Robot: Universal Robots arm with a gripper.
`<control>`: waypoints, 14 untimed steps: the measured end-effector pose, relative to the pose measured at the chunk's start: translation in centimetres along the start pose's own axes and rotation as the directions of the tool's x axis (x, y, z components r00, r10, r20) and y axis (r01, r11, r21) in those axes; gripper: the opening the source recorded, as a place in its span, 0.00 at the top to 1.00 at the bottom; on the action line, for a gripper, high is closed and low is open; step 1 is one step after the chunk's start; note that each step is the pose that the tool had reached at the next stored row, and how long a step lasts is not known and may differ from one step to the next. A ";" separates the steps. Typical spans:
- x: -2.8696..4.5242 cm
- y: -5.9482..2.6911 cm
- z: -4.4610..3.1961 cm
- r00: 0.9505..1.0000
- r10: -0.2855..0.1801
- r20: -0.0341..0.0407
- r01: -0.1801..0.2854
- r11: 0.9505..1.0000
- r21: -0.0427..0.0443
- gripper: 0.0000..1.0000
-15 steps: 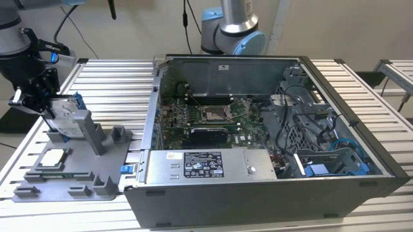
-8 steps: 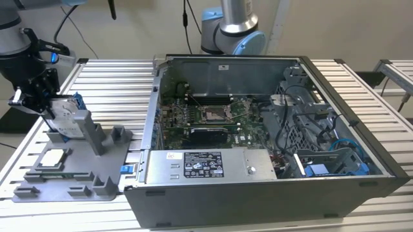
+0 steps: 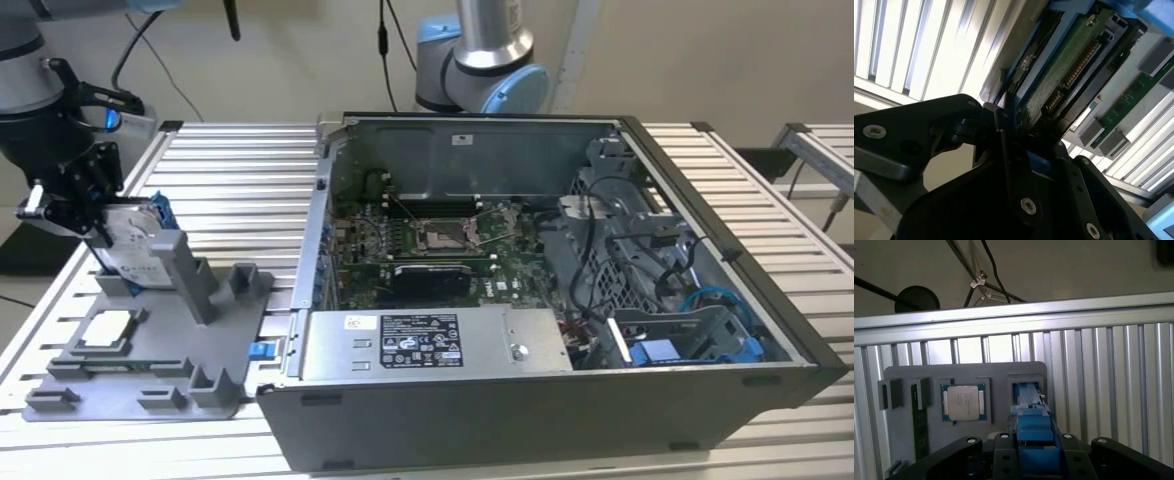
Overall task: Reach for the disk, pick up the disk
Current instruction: 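Pick up the disk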
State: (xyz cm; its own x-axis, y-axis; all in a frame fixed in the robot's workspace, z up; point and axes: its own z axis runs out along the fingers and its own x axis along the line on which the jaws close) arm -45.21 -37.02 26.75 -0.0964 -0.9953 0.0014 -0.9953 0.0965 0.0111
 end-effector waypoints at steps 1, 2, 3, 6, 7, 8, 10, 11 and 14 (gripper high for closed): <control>0.00 0.00 0.00 1.000 0.000 0.000 0.000 1.000 0.000 1.00; 0.00 0.00 0.00 1.000 0.000 0.000 0.000 1.000 0.000 1.00; 0.00 0.00 0.00 1.000 0.000 0.000 0.000 1.000 0.000 1.00; 0.00 0.00 -0.10 1.000 0.000 0.000 0.000 1.000 0.000 1.00; 0.00 0.00 -0.15 1.000 0.000 0.000 0.000 1.000 0.000 1.00; 0.00 0.00 -0.21 1.000 0.000 0.000 0.000 1.000 0.000 1.00; 0.00 0.00 -0.37 1.000 0.000 0.000 0.000 1.000 0.000 1.00; 0.00 0.01 -0.47 1.000 0.000 0.000 0.000 1.000 0.000 1.00; 0.00 0.01 -0.82 1.000 0.000 0.000 0.000 1.000 0.000 1.00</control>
State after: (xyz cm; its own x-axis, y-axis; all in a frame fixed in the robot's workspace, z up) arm -45.21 -37.02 27.57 -0.0965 -0.9953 0.0014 -0.9953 0.0965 0.0111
